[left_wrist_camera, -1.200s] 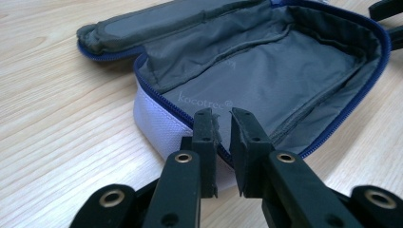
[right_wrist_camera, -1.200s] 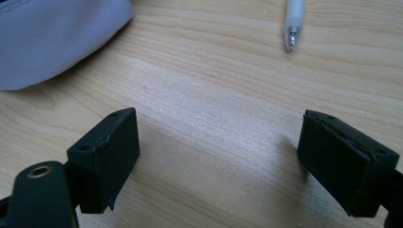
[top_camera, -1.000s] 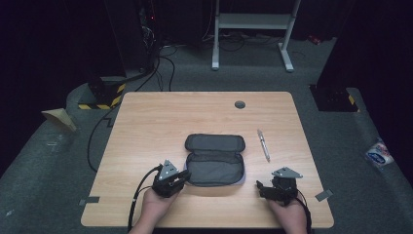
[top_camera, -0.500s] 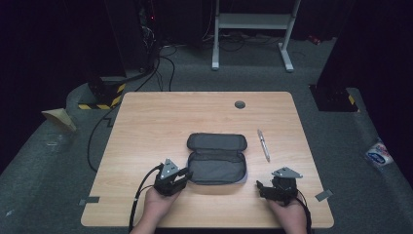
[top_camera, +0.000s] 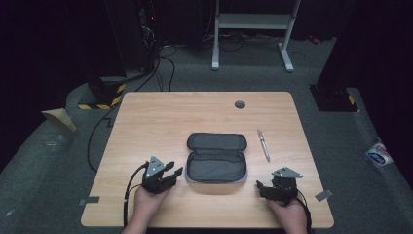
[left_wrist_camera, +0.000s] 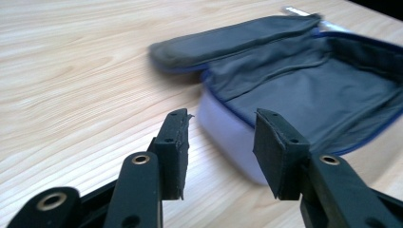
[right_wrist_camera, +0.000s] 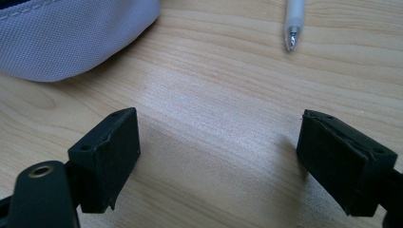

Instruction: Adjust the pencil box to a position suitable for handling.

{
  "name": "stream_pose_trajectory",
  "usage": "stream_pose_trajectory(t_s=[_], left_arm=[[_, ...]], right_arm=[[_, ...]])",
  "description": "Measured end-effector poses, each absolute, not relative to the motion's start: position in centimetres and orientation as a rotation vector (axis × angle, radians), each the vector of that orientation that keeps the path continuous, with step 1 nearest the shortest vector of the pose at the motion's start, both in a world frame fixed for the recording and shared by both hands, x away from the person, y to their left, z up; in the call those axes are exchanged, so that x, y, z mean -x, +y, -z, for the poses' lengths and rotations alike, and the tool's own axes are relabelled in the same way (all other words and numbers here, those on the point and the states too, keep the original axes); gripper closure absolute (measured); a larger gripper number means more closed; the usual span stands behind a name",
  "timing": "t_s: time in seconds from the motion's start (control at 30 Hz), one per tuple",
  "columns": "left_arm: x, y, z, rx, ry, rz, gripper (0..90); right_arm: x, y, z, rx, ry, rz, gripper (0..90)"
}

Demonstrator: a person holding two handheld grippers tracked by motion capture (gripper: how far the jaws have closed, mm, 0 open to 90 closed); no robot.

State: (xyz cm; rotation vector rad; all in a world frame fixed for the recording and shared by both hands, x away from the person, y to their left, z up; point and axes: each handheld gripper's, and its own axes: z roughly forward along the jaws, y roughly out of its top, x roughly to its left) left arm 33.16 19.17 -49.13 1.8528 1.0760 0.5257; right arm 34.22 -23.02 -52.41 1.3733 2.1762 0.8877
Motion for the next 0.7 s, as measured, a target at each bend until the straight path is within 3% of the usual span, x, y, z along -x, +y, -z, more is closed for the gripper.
stream_pose_trajectory(t_s=[0.4,0.7], left_arm=[[-33.5,23.2,49.3,-1.809,1.193,-0.585,50.0],[-32.5,25.8,50.1,-1.886,1.242,-0.618,46.5]], right_arm=[[-34.2,-23.0,52.4,-1.374,2.176,-0.888,13.9],[-34.2,-23.0,52.4,-1.374,2.177,-0.889,13.9]])
